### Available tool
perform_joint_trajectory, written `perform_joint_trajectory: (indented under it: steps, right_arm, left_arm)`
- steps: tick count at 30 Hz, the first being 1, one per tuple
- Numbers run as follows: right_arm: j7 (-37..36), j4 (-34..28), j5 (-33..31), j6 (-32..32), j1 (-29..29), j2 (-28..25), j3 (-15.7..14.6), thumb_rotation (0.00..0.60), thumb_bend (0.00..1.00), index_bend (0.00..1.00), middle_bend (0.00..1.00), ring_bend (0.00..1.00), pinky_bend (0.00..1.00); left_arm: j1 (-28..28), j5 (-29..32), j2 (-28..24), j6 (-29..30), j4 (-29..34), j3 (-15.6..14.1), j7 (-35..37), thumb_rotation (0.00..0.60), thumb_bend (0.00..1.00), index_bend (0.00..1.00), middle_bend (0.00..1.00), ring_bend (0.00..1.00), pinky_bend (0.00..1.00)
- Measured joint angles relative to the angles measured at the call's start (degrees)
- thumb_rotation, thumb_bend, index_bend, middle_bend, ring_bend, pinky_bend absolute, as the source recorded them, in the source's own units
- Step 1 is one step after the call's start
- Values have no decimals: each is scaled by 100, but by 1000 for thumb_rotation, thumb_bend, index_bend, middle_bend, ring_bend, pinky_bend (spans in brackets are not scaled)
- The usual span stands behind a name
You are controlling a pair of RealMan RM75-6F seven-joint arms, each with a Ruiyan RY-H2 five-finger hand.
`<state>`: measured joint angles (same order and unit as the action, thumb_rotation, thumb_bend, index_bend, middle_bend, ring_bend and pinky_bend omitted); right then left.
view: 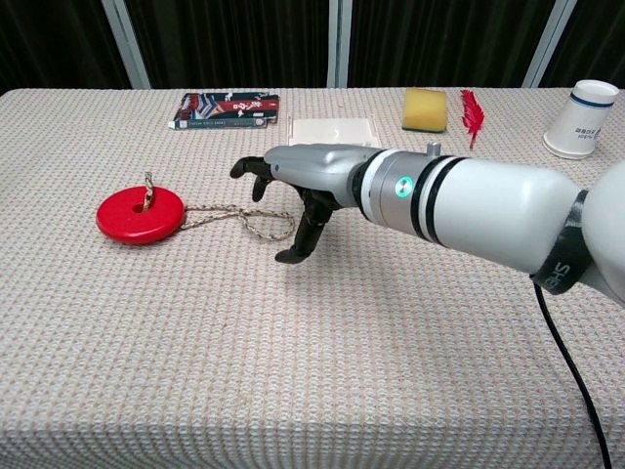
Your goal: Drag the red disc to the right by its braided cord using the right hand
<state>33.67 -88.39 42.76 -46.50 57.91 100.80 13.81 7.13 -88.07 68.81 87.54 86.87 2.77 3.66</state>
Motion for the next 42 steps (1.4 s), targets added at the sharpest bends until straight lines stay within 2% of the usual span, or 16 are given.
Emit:
perform_joint_trajectory:
  steps: [18,24,29,34,38,40,41,42]
  right_arm:
    - [-349,138,-286,16,182,245,-191,600,176,0,279,0,0]
    - [-509,136,-162,-64,171,273,-189,600,178,0,383,0,0]
    - [-636,112,-119,-110,135,248,-190,600,193,0,511,2,0]
    - [-585,87,-189,-173,142,211,-242,600,210,0,605,57,0]
    - [-582,52,-144,-282,122,194,-258,600,239,1,675,140,0]
    - [-594,23,-53,-369,90,179,-268,600,263,90,705,196,0]
    - [-599,6,-14,-406,72,163,-275,600,276,180,716,217,0]
    - [-602,-14,25,-458,49,140,-284,600,292,324,732,244,0]
  left_arm:
    - [-35,-7,8,19,-66,1,59,600,1,237,229,105,144]
    - [-37,-2,30,-7,-104,-7,78,600,1,237,229,105,144]
    - [-35,-7,32,-12,-103,-2,74,600,1,237,230,105,144]
    - [-34,0,48,-34,-112,-9,64,600,1,237,230,105,144]
    - [-35,-1,60,-39,-117,-10,60,600,1,237,229,105,144]
    - [-31,-1,62,-48,-121,-11,58,600,1,237,230,105,144]
    - [-27,-2,63,-57,-123,-11,57,600,1,237,230,105,144]
    - [-24,-3,66,-65,-124,-12,56,600,1,237,230,104,144]
